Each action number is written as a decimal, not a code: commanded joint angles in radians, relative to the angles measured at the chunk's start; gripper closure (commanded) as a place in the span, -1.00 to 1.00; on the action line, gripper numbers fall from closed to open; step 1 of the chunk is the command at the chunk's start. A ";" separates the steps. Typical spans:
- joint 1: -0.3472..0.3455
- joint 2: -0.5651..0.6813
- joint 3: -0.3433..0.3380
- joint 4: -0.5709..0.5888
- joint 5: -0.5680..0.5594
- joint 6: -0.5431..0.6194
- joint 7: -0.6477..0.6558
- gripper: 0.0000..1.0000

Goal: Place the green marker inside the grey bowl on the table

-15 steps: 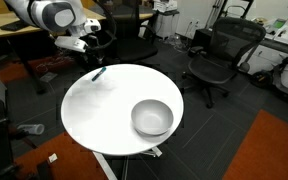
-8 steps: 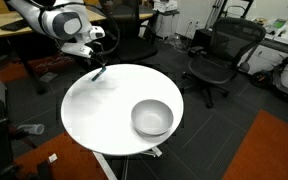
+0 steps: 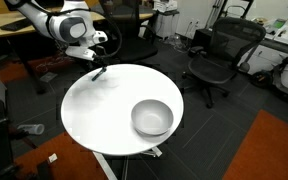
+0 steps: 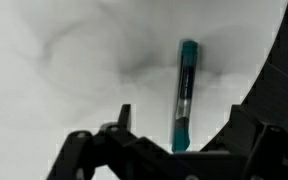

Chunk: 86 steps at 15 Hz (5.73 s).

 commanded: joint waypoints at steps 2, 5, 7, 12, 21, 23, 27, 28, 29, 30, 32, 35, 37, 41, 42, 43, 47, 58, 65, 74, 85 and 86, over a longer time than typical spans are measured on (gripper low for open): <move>0.021 0.033 -0.015 0.060 -0.024 -0.064 0.024 -1.00; 0.025 0.047 -0.015 0.072 -0.024 -0.074 0.024 -1.00; 0.028 0.057 -0.014 0.081 -0.023 -0.080 0.025 -1.00; 0.050 0.084 -0.014 0.103 -0.023 -0.088 0.044 -1.00; 0.080 0.125 -0.018 0.142 -0.015 -0.091 0.072 -1.00; 0.082 0.131 -0.024 0.151 -0.013 -0.091 0.086 -1.00; 0.077 0.137 -0.031 0.163 -0.007 -0.092 0.114 -0.47; 0.077 0.138 -0.033 0.166 -0.006 -0.092 0.123 -0.35; 0.077 0.140 -0.035 0.168 -0.007 -0.093 0.125 -0.17; 0.076 0.142 -0.036 0.171 -0.007 -0.094 0.127 -0.02; 0.076 0.143 -0.038 0.175 -0.006 -0.095 0.134 0.28; 0.077 0.143 -0.041 0.182 -0.007 -0.100 0.138 0.72; 0.081 0.140 -0.049 0.183 -0.009 -0.106 0.147 0.98; 0.100 0.099 -0.091 0.166 -0.018 -0.133 0.212 0.91; 0.105 0.076 -0.106 0.156 -0.018 -0.145 0.238 0.91; 0.105 0.054 -0.115 0.144 -0.017 -0.153 0.258 0.91; 0.086 -0.079 -0.148 0.085 -0.015 -0.203 0.324 0.91; -0.005 -0.390 -0.271 -0.058 -0.151 -0.294 0.573 0.91; -0.106 -0.457 -0.303 -0.123 -0.196 -0.276 0.723 0.91; -0.153 -0.458 -0.275 -0.145 -0.172 -0.278 0.752 0.63; -0.232 -0.344 -0.324 -0.083 -0.146 -0.246 0.787 0.91; -0.242 -0.326 -0.325 -0.075 -0.135 -0.226 0.778 0.91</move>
